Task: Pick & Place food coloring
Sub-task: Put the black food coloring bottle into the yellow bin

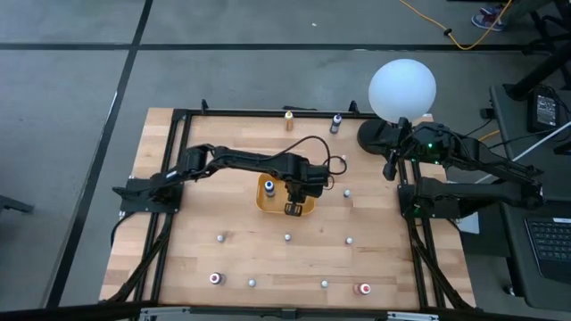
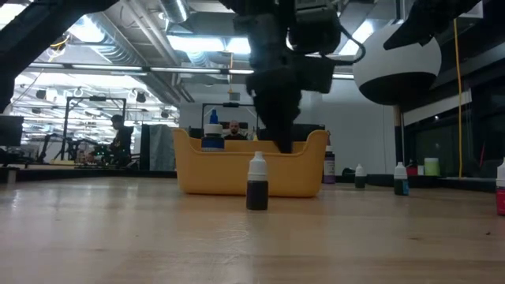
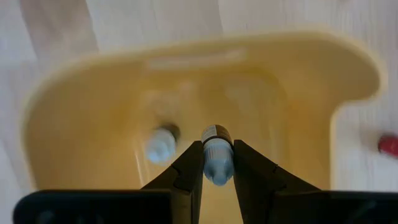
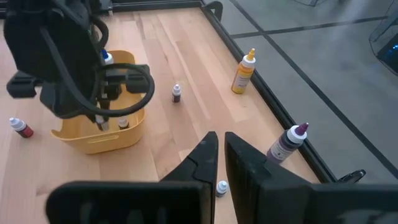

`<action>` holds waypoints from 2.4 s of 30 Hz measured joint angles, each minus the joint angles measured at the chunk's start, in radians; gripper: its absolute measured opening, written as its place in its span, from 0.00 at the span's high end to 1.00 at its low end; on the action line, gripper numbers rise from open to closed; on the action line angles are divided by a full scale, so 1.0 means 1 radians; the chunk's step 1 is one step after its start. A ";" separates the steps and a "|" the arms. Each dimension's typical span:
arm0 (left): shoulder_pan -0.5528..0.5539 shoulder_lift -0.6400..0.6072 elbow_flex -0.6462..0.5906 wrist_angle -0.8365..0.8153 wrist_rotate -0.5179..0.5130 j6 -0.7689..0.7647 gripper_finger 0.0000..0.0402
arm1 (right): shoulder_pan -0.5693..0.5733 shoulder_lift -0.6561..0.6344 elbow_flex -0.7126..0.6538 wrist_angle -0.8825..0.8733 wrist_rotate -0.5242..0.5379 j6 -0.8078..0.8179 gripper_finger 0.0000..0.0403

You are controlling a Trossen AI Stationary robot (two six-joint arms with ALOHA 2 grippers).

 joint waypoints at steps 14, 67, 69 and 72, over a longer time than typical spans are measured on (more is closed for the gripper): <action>-0.006 0.036 -0.001 0.004 0.001 0.000 0.84 | 0.000 0.000 0.000 -0.005 0.000 0.002 0.92; -0.012 0.037 0.118 -0.139 -0.019 0.012 0.75 | 0.000 0.000 0.000 -0.004 0.000 0.002 0.92; -0.013 0.037 0.160 -0.175 -0.019 0.012 0.75 | 0.000 0.000 0.000 -0.004 0.000 0.002 0.92; -0.013 0.037 0.257 -0.265 -0.022 0.023 0.76 | 0.000 0.000 0.000 -0.004 0.000 0.001 0.92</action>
